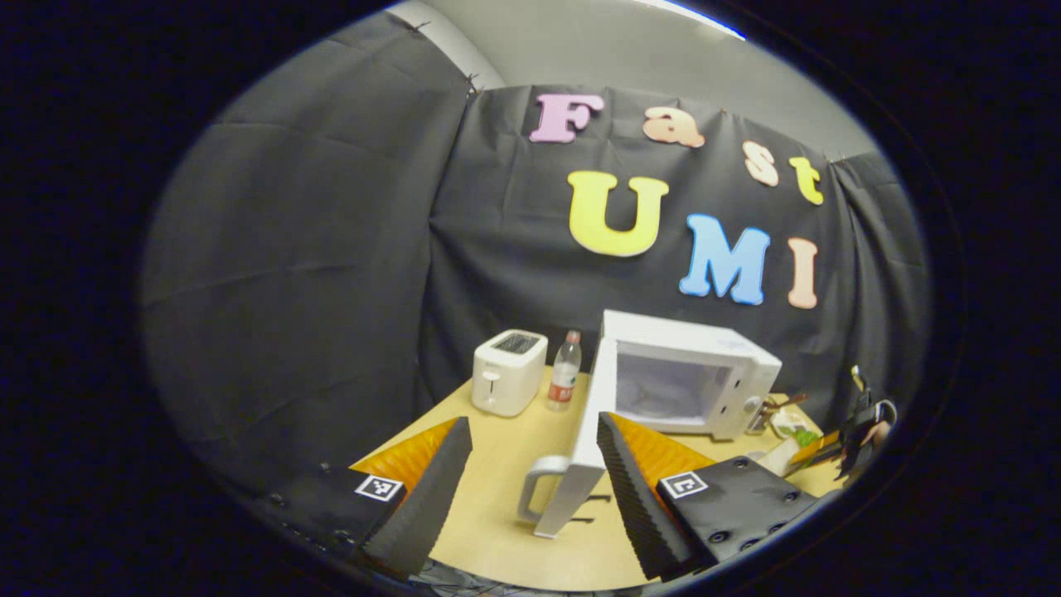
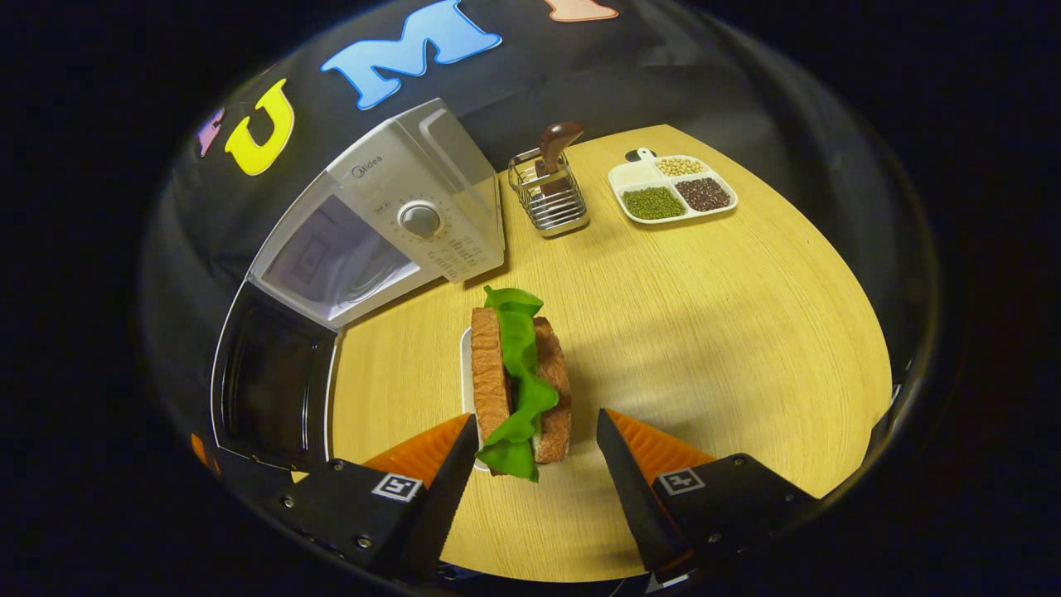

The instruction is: Open the microwave oven with the left hand, put the food in, and close the microwave oven.

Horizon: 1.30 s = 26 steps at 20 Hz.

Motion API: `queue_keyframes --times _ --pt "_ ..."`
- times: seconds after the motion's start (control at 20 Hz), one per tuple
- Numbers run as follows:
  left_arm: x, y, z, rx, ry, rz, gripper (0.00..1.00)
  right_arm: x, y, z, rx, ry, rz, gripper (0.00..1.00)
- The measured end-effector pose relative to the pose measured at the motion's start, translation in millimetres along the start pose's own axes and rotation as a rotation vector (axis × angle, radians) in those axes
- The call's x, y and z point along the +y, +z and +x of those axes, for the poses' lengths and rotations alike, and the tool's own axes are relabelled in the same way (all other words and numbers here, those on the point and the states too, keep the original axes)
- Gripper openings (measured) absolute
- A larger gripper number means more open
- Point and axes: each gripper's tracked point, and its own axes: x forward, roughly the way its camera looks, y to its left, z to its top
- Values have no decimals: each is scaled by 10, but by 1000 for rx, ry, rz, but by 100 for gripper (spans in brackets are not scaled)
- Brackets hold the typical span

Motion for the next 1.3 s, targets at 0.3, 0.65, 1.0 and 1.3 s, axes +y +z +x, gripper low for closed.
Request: queue_keyframes --times 0.3,0.65,1.0,1.3 --pt "-1218 706 124 -120 -133 54 97 142 13 -16 33 74 49 29" --pt "-2087 1034 131 -123 -188 80 97 467 193 -278 14 240 87 19" --pt "-2081 1346 240 -181 -212 69 96 1320 424 -547 -50 497 292 19" --pt "-1598 1585 351 -214 -259 20 95 2085 694 -402 -137 632 513 19"
